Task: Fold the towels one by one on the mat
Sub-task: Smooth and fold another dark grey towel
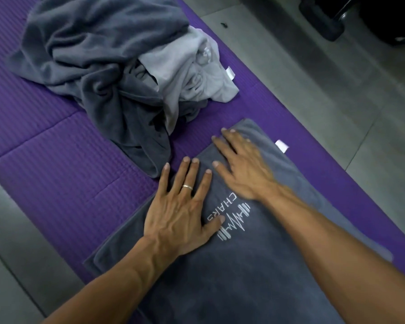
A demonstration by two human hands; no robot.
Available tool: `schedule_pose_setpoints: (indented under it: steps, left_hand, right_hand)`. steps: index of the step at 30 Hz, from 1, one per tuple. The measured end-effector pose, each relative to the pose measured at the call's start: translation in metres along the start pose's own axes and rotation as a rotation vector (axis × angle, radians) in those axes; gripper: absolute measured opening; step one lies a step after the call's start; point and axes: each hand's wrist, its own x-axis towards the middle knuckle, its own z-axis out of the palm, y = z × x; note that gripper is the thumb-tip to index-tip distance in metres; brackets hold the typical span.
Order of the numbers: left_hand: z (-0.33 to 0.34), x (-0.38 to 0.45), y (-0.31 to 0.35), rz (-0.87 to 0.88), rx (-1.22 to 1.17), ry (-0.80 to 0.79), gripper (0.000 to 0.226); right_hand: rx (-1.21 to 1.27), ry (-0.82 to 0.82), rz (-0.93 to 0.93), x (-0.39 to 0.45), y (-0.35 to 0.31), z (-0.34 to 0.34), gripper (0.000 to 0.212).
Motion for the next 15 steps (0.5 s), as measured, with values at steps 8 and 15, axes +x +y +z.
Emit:
schedule_pose_setpoints:
  steps: [8, 15]
  left_hand:
    - [-0.006, -0.001, 0.002, 0.065, 0.014, 0.03, 0.087]
    - [0.012, 0.053, 0.08, 0.371, -0.163, 0.012, 0.063]
  right_hand:
    - [0.174, 0.161, 0.238, 0.014, -0.009, -0.008, 0.061]
    - [0.366, 0.284, 0.536, -0.134, 0.015, 0.032, 0.056]
